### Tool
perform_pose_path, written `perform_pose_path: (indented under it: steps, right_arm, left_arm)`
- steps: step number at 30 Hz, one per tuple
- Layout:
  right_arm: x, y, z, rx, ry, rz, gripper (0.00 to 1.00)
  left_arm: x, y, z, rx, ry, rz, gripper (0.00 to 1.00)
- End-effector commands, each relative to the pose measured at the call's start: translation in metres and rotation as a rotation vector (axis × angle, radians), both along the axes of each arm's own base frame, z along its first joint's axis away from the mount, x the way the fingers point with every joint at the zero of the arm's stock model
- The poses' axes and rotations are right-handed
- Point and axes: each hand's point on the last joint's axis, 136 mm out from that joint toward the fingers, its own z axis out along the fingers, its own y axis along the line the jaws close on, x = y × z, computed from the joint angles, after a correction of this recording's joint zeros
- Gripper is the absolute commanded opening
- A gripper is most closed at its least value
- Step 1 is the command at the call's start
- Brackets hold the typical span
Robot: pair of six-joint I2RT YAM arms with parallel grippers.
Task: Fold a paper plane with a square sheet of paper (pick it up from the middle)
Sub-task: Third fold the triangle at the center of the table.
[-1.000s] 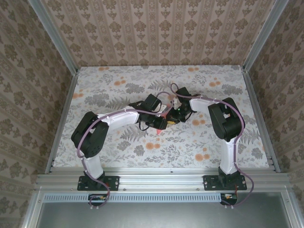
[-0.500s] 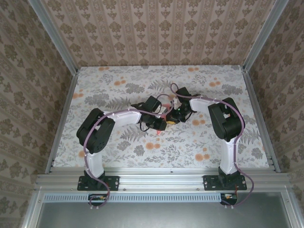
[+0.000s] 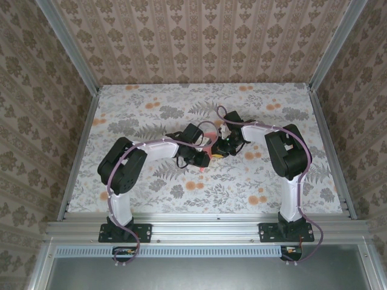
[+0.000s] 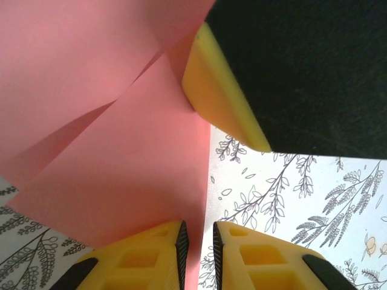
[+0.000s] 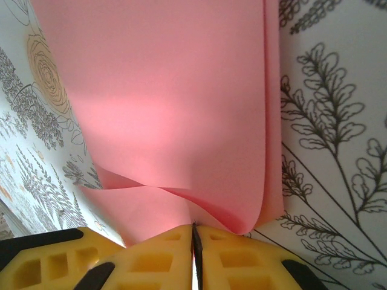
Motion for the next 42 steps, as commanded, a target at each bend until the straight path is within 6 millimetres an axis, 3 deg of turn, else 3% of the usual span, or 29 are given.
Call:
perform_pose_path:
  steps: [1,12,21,29,35,42]
  right_arm:
    - [-0.037,-0.025,-0.052,-0.177,0.147,0.008,0.13]
    - [-0.033,-0.023,-0.047,-0.160,0.134,0.006,0.13]
    - [-0.014,-0.003,-0.003,0.003,0.053,-0.051,0.21]
    - [-0.008,0.005,0.028,0.159,0.031,-0.159,0.16]
    - [-0.008,0.012,0.030,0.216,0.024,-0.239,0.09]
    - [-0.011,0.023,0.017,0.232,0.050,-0.251,0.07]
  left_arm:
    - [-0.007,0.011,-0.019,0.053,0.030,-0.010,0.22]
    - [-0.011,0.023,-0.032,0.128,0.023,-0.031,0.21]
    - [-0.021,0.039,-0.050,0.232,0.013,-0.068,0.19]
    - [-0.024,0.043,-0.059,0.244,0.011,-0.073,0.19]
    - [-0.026,0.044,-0.061,0.245,0.010,-0.081,0.19]
    - [-0.028,0.044,-0.063,0.245,0.011,-0.085,0.19]
